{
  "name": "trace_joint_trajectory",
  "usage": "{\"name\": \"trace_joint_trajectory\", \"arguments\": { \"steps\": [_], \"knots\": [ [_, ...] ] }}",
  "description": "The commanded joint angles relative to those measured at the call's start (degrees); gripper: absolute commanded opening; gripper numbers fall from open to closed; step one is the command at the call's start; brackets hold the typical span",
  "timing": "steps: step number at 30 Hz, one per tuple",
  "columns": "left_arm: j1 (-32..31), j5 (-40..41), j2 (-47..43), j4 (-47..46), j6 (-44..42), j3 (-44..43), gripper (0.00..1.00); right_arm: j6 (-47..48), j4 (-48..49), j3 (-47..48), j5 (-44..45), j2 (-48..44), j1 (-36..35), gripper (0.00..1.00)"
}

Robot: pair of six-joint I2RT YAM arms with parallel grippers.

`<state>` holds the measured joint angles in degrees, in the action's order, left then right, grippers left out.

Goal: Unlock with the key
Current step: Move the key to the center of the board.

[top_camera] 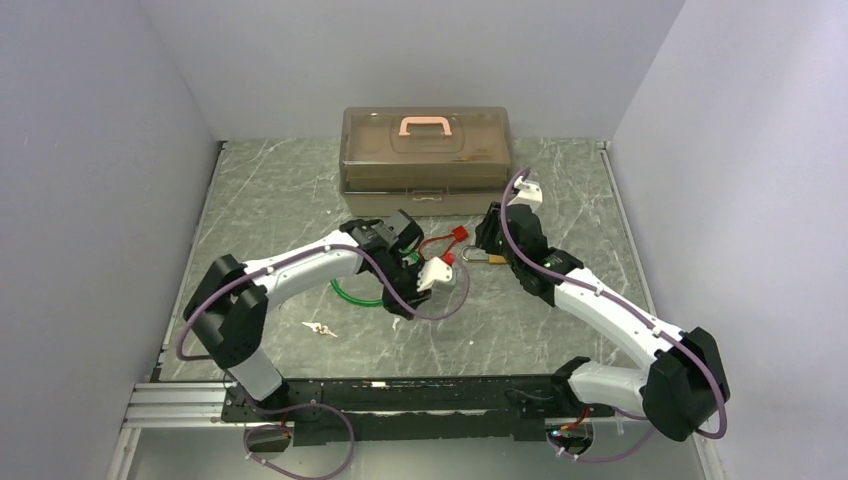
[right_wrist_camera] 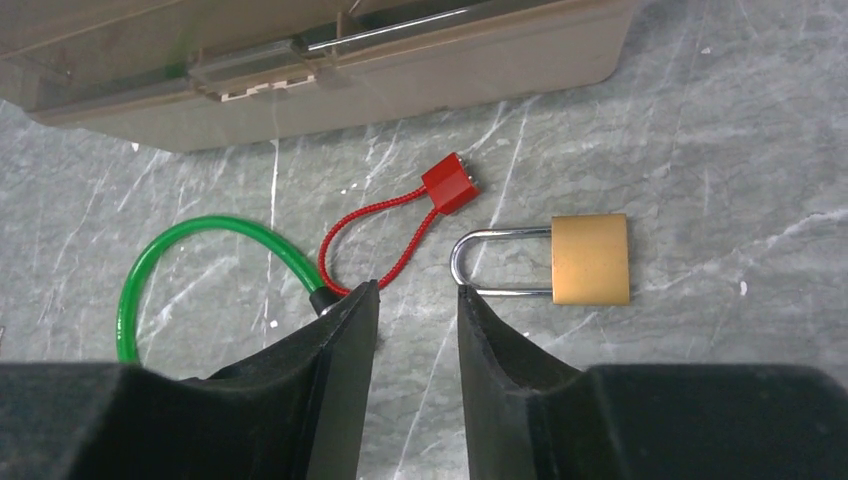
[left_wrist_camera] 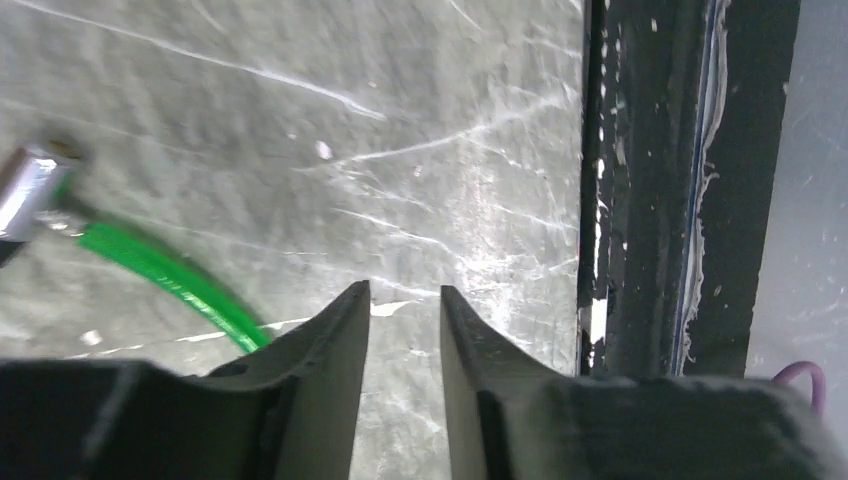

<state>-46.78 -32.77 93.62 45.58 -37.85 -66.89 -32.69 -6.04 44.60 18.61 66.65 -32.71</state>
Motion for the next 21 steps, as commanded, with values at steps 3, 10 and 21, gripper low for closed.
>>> {"name": "trace_joint_trajectory", "arguments": {
  "steps": [3,10,21],
  "knots": [
    [6.7,3.2,-10.8,8.4,-3.2,0.7,0.54,1.0,0.2,0.8,1.1,-1.9,0.1,0.43],
    [35.5,4.7,-22.7,20.4,-24.2,5.7,0.77,0.8,2.0,0.8,-1.6,-1.2,0.0,0.45],
    [60.0,14.1,-12.9,7.4,-43.0,9.4,0.80,1.2,4.2,-0.1,-3.4,-0.8,-1.4,0.45]
  ]
}}
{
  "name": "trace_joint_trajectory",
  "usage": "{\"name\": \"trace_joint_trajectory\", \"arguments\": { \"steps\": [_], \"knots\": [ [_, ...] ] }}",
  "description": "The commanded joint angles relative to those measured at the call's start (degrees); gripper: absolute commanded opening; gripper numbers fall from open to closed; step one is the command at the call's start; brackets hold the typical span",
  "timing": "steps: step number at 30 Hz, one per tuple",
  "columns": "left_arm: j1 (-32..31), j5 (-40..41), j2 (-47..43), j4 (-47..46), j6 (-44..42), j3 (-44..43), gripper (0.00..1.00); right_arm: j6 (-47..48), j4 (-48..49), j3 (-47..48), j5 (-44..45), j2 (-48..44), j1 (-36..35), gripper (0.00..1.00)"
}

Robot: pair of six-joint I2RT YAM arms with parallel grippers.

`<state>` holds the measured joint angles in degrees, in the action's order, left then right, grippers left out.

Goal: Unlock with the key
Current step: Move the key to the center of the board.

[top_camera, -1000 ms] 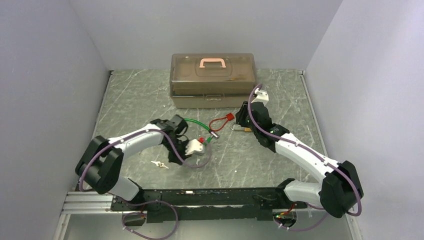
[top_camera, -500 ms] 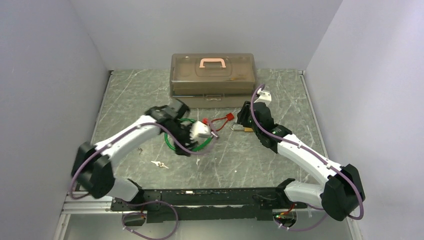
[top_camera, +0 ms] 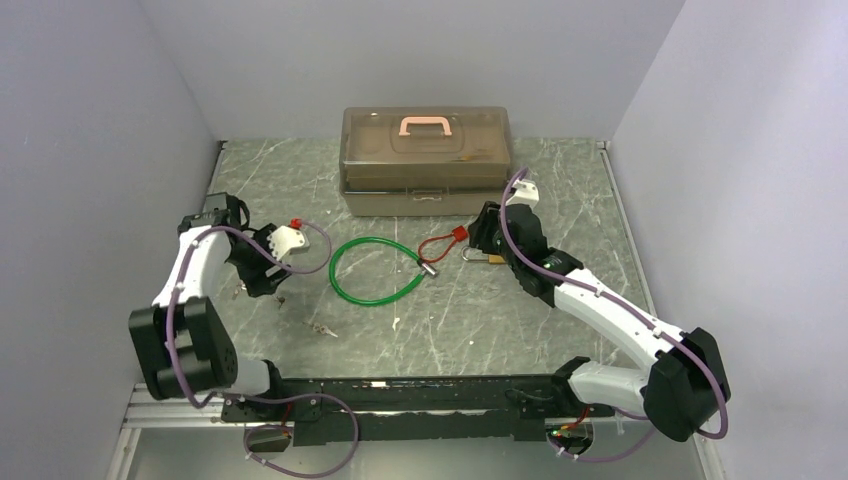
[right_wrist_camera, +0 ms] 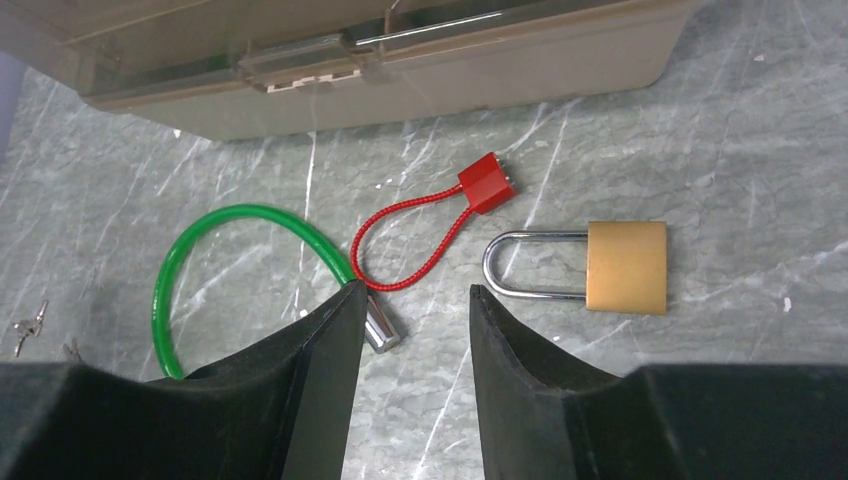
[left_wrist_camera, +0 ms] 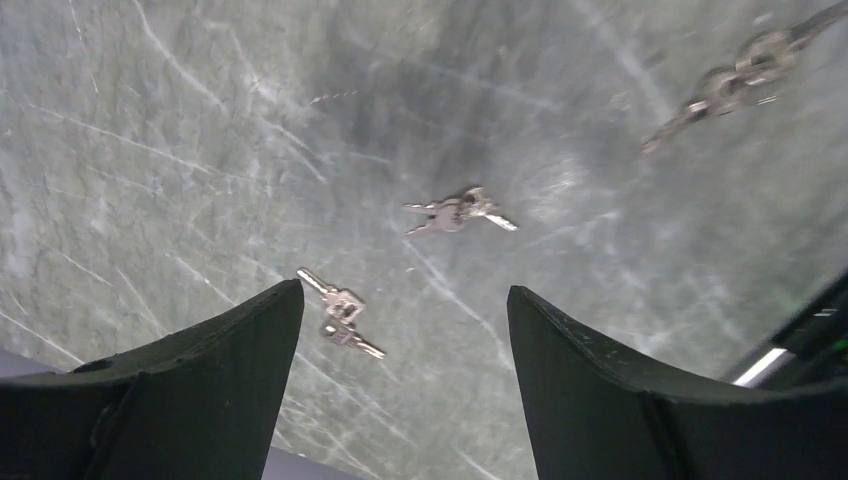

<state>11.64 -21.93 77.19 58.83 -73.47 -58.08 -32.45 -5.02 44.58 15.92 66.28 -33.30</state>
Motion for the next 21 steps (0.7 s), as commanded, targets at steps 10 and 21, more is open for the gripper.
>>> {"name": "trace_joint_trajectory", "arguments": {
  "steps": [10,21],
  "knots": [
    [-1.2,7.4,7.2,-21.6,-12.5,9.2,0.75,1.3,3.7,0.4,-1.3,0.2,-1.5,0.45],
    [-5.9,9.2,10.1,-22.1,-11.3,12.6,0.48,1.1,3.1,0.6,-0.8,-0.9,-1.5,0.43]
  ]
}}
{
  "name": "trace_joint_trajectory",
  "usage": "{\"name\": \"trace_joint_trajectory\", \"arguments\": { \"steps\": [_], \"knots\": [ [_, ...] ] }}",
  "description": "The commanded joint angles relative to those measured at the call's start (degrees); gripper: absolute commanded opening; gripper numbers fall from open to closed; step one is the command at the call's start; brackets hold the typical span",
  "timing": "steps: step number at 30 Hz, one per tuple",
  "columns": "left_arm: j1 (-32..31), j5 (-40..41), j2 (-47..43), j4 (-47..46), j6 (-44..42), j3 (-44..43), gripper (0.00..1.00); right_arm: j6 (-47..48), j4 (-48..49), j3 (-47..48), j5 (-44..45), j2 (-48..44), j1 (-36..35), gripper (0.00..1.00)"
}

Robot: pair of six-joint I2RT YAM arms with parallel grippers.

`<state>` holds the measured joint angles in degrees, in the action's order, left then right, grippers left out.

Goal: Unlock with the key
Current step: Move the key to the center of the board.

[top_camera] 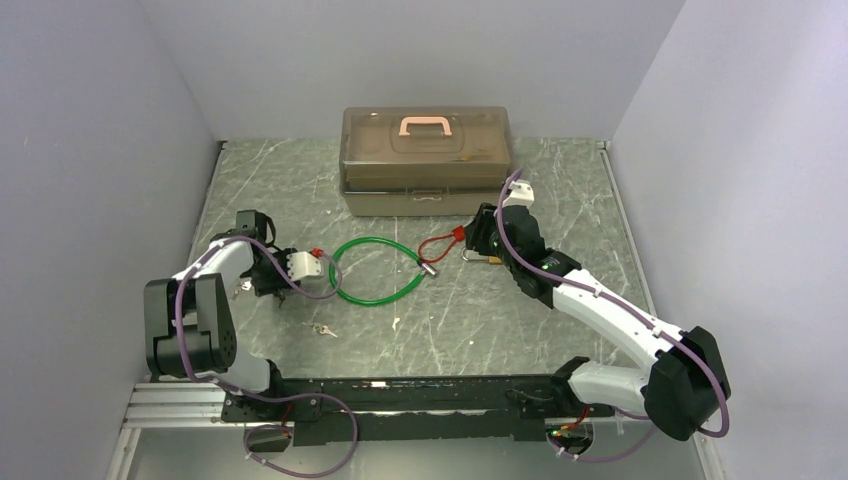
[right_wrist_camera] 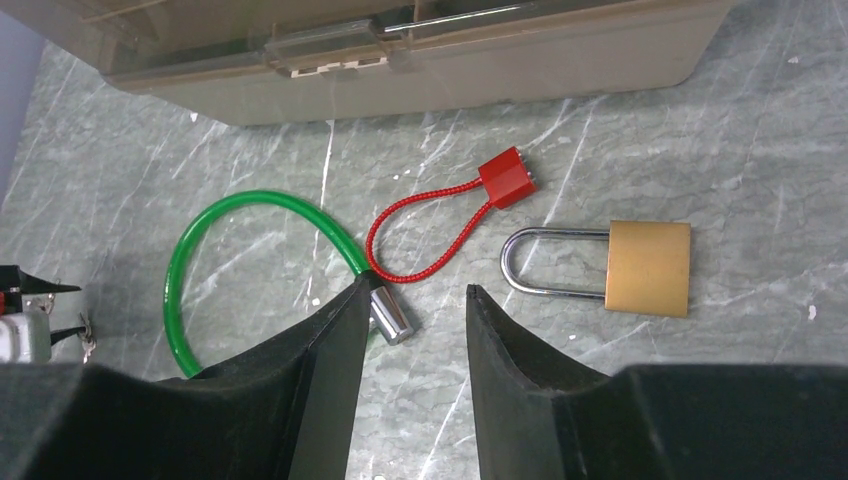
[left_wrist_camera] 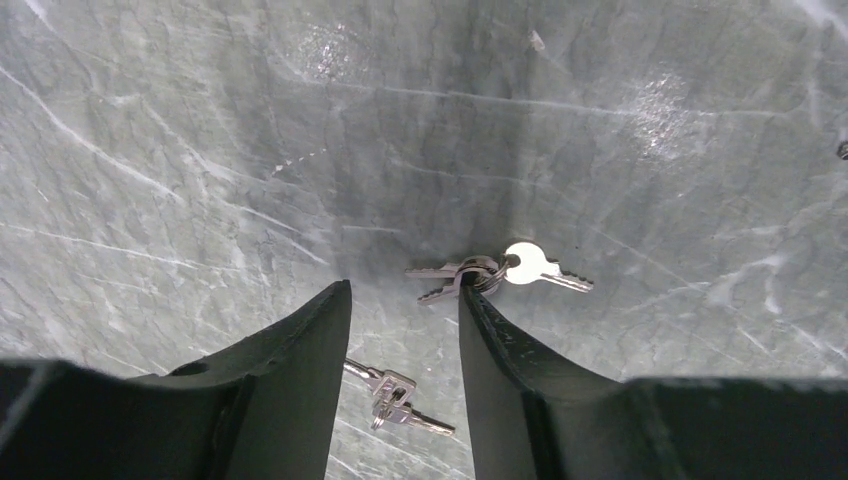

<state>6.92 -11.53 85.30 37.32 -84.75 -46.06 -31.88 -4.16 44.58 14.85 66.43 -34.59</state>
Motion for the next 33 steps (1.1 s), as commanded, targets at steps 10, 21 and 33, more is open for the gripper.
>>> {"name": "trace_joint_trajectory", "arguments": {
  "steps": [10,21,33],
  "knots": [
    [-14.9,-8.0,-7.3,5.9,6.5,8.4,0.41,0.5,1.3,0.0,1.7,-2.0,-0.2,0.40],
    [-30.7,-15.7,-8.4,4.9,19.5,7.2,0.42,0.6,-0.2,-0.2,3.5,-3.4,-0.3,0.40],
    [-49.4,-18.3,10.6,1.1,35.4,-12.4,0.44,1.4,-4.3,0.4,6.7,-6.6,-0.1,0.40]
  ]
}}
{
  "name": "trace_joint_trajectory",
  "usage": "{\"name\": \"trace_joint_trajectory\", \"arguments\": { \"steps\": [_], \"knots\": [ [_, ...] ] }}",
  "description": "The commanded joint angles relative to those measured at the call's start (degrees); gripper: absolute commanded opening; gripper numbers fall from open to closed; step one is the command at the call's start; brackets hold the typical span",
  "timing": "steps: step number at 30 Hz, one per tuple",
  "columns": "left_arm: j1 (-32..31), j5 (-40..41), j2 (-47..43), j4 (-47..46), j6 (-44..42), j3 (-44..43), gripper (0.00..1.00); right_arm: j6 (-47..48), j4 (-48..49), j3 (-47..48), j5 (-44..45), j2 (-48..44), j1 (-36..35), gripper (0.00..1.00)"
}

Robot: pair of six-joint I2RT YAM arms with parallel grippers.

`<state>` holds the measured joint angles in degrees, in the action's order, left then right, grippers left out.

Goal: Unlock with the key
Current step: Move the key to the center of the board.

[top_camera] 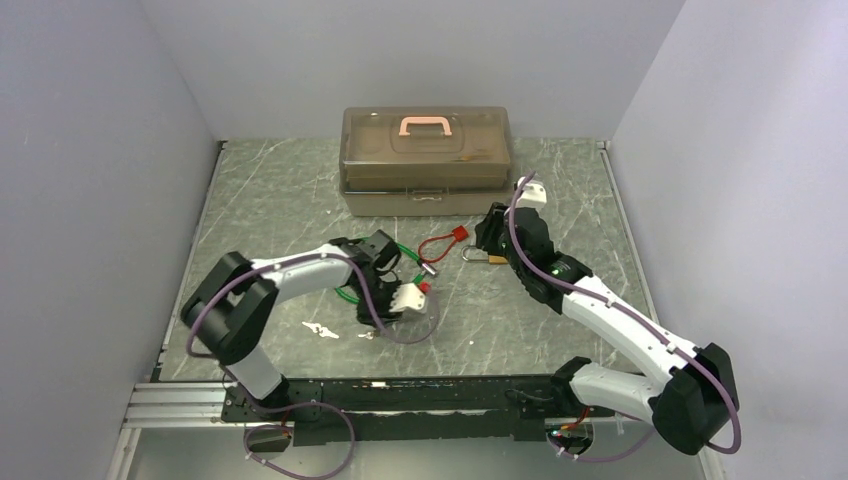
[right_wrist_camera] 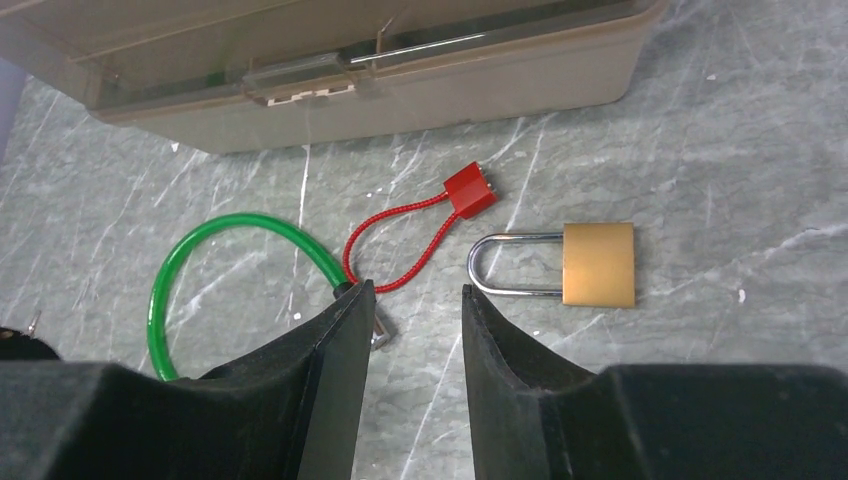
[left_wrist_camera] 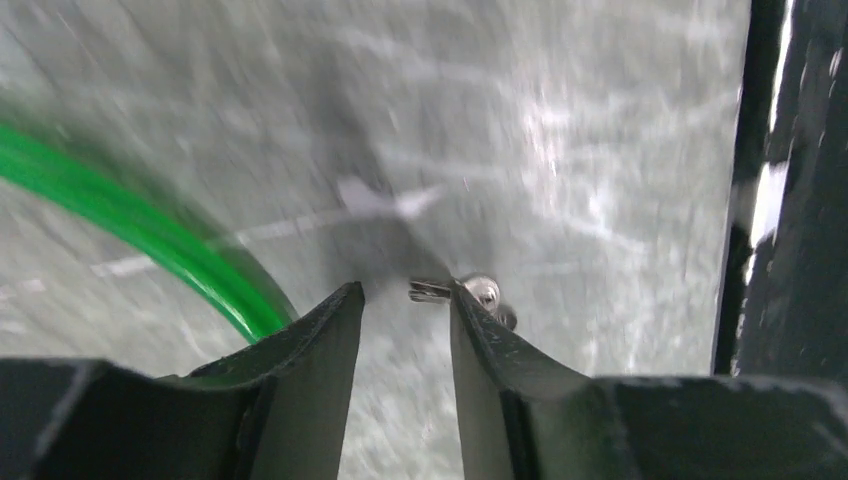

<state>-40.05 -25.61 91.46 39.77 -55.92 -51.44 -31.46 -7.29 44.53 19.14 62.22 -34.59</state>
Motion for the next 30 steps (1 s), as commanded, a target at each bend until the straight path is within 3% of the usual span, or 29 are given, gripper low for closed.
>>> {"name": "trace_joint_trajectory", "arguments": {
  "steps": [1,4,6,7,11,15,20,26,30],
  "knots": [
    [-2.3,-4.3,4.6,-0.9,7.7,-8.6,0.49,1.2,-1.6,0.6,2.6,-2.7,0.0,0.40],
    [-0.3,-4.9,0.8,3.2,9.9,-12.0,0.67,1.7,-2.6,1.5,2.5,-3.4,-0.1,0.40],
    [2.6,-6.9,-3.7,8.3,10.3,-14.2,0.96,2.2,-2.5,2.0,1.9,-3.3,-0.1,0.41],
    [4.6,-8.2,-6.4,10.7,10.2,-14.9,0.99,2.4,-2.2,2.2,1.1,-3.1,-0.1,0.42],
    [17.2,-14.3,-18.8,24.8,5.1,-18.9,0.99,2.9,0.9,3.1,-5.0,-0.5,-1.4,0.43],
    [40.3,-14.5,-26.2,36.1,-7.9,-18.9,0.99,7.3,3.0,8.9,-6.2,8.1,-12.9,0.44],
    [66.5,-11.8,-25.1,40.2,-19.9,-13.6,0.99,13.3,8.1,17.6,-18.4,24.9,-23.4,0.46],
    [85.9,-14.5,-13.6,39.9,-20.2,-15.3,0.99,20.7,8.7,29.8,-29.0,41.5,-31.6,0.54],
    [89.8,-12.5,-12.9,35.1,-20.0,-11.8,0.99,23.2,8.5,34.4,-29.0,47.3,-34.1,0.58]
  ]
}}
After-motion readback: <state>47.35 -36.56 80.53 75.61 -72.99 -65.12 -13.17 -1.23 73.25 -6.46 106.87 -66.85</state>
